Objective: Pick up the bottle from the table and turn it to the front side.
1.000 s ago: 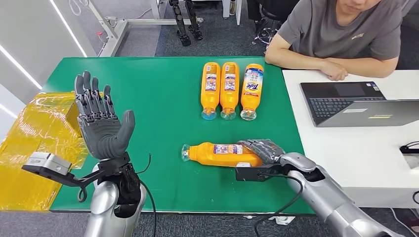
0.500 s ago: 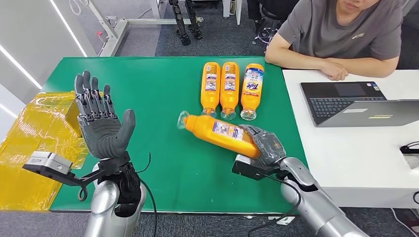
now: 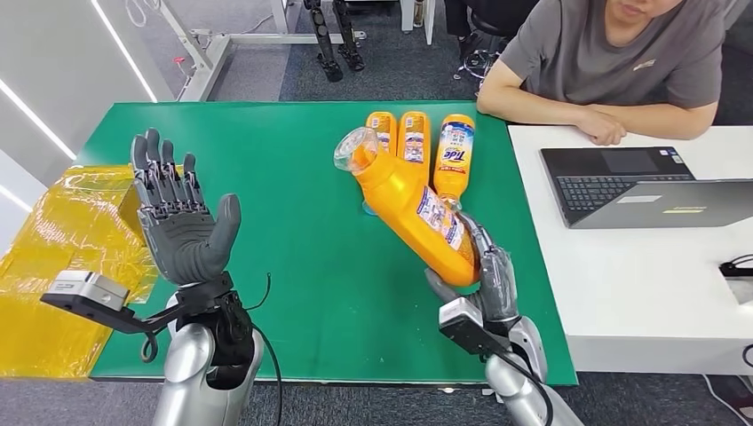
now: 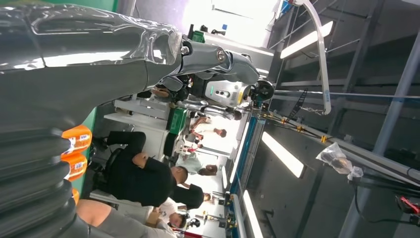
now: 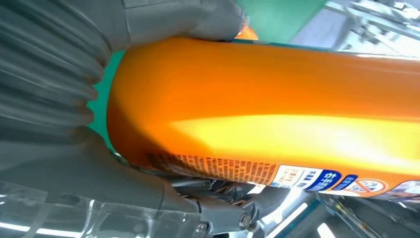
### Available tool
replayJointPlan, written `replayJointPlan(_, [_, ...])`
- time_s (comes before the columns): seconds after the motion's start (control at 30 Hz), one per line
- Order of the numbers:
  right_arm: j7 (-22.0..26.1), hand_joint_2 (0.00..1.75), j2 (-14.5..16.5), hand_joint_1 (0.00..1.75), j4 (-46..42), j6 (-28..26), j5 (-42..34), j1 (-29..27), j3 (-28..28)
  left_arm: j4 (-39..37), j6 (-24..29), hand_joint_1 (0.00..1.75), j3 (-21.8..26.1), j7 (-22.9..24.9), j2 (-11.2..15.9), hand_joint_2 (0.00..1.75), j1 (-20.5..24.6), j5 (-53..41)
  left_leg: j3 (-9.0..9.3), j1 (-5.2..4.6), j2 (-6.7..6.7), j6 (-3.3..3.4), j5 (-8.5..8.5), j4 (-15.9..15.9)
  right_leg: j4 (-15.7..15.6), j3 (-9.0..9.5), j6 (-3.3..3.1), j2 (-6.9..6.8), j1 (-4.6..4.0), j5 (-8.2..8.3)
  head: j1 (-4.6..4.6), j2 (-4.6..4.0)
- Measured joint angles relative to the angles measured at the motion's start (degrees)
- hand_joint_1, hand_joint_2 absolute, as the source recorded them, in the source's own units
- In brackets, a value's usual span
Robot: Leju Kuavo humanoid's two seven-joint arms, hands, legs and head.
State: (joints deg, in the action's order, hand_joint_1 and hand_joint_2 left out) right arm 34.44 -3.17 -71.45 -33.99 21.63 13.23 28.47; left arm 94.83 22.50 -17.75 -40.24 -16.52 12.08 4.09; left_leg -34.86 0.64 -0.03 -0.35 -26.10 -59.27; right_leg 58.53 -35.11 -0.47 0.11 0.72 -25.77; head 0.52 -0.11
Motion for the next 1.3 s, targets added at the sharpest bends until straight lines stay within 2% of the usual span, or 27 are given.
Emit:
replayJointPlan(0.13, [3.47, 1.75, 1.63, 1.75, -1.31, -2.25, -2.07, -1.95, -0.33, -0.52, -1.5, 0.0, 0.0, 0.0, -0.11, 1.75, 0.06, 0.83, 0.0, 0.0, 0.01, 0.0, 0.0, 0.0, 0.01, -0.01, -0.01, 0.03, 0.0, 0.0, 0.01, 0.0])
replayJointPlan(0.37, [5.48, 1.75, 2.64, 1.75, -2.2, -3.23, -5.12, -2.21, 0.5, -5.11, -12.1, 0.0, -0.03, 0.0, -0.26, 1.75, 0.6, 5.21, -0.01, 0.0, 0.02, 0.0, 0.0, 0.01, 0.01, -0.02, 0.0, 0.03, 0.0, 0.0, 0.0, 0.0])
replayJointPlan(0.47, [5.31, 1.75, 2.65, 1.75, -2.2, -1.91, -4.55, -1.34, 1.37, -8.83, -18.34, 0.0, -0.66, 0.0, -0.26, 1.75, 0.99, 6.6, -0.01, 0.0, 0.02, 0.0, 0.0, 0.0, 0.01, -0.01, 0.0, 0.03, 0.0, 0.01, 0.0, 0.0])
replayJointPlan(0.57, [4.09, 1.75, 2.64, 1.75, -1.57, 0.95, -2.4, -0.53, 2.31, -11.73, -21.53, 0.0, -1.7, 0.0, -0.25, 1.75, 1.14, 6.61, -0.01, 0.0, 0.02, 0.0, 0.0, 0.0, 0.01, -0.01, -0.02, 0.04, 0.0, 0.02, 0.0, 0.0])
replayJointPlan(0.77, [0.75, 1.75, 2.74, 1.75, 0.49, 6.36, 2.88, 1.85, 4.73, -15.35, -23.86, 0.0, -2.5, 0.0, -0.26, 1.75, 1.55, 6.58, -0.01, 0.01, 0.02, -0.01, 0.0, 0.0, 0.02, -0.03, -0.03, 0.04, 0.0, 0.03, 0.01, 0.0])
replayJointPlan(1.07, [-2.03, 1.75, 3.74, 1.74, 4.27, 13.02, 7.53, 6.01, 7.39, -17.12, -23.64, 0.0, -2.46, 0.0, -0.42, 1.75, 1.99, 7.23, -0.01, 0.01, 0.02, 0.0, 0.01, 0.0, 0.03, -0.02, -0.04, 0.03, 0.0, 0.03, 0.0, 0.0])
replayJointPlan(1.3, [-3.31, 1.75, 4.52, 1.75, 7.67, 15.74, 9.33, 8.4, 8.23, -17.18, -23.59, 0.0, -2.07, 0.0, -0.42, 1.75, 1.99, 7.64, -0.02, 0.0, 0.01, 0.01, 0.02, 0.0, 0.02, -0.02, -0.04, 0.01, 0.0, 0.03, 0.0, 0.0])
